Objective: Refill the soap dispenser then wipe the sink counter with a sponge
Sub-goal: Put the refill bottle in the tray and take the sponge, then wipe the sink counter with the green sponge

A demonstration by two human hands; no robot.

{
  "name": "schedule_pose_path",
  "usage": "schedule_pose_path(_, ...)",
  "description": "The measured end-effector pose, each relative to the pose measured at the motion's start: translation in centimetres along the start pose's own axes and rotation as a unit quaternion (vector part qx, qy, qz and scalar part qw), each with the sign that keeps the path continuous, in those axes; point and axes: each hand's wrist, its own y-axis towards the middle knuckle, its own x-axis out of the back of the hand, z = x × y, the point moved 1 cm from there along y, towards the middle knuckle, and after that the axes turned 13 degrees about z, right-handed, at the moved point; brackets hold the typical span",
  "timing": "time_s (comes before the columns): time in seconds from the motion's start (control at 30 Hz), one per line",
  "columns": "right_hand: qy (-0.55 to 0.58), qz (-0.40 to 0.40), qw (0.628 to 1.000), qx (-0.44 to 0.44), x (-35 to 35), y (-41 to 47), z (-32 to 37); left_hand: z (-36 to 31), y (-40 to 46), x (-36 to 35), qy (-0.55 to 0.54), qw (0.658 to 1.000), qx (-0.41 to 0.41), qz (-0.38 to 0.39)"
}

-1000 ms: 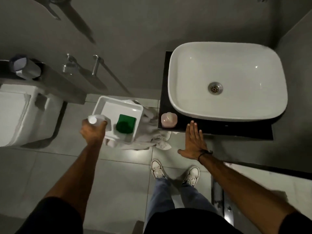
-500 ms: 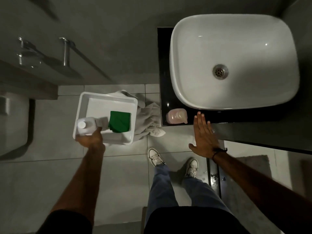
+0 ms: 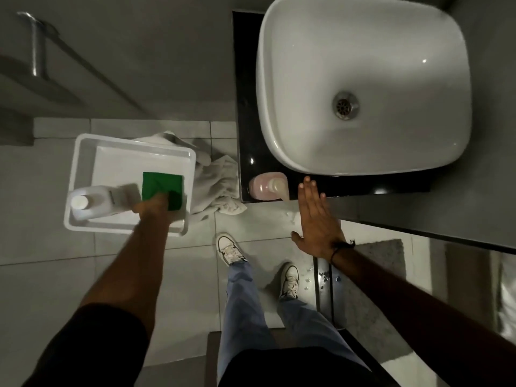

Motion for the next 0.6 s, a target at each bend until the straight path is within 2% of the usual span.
schedule_pose_path(0.1, 0.001, 0.012, 1.000, -0.001, 0.3, -0.1, 0.1, -0.3, -2.0, 0.4, -0.030, 0.996, -0.010, 0.088)
schedule_pose_path(0.17, 0.000, 0.018, 1.000, -0.002, 0.6, -0.2, 0.1, -0.2, -3.7, 0.9, -0.046, 0.994, -0.044, 0.087)
schedule_pose_path(0.27, 0.007, 0.021, 1.000, 0.012, 1.2, -0.6, 0.1, 1.2, -7.6, 1.4, -0.071, 0.990, -0.108, 0.046)
schedule_pose_path(0.33, 0.024, 0.017, 0.999, 0.026, 1.6, -1.0, 0.0, 2.7, -11.0, 1.3, -0.077, 0.988, -0.124, 0.044)
schedule_pose_path(0.43, 0.145, -0.022, 0.988, 0.057, 1.8, -2.3, 0.2, 5.9, -16.1, 1.0, -0.082, 0.986, -0.123, 0.081)
schedule_pose_path(0.53, 0.360, -0.028, 0.930, 0.071, 1.9, -4.0, 1.0, 9.9, -20.6, -0.5, -0.063, 0.982, -0.101, 0.148)
schedule_pose_path(0.6, 0.528, 0.051, 0.844, 0.078, 1.9, -5.0, 1.3, 12.8, -23.2, -2.6, -0.060, 0.975, -0.083, 0.197)
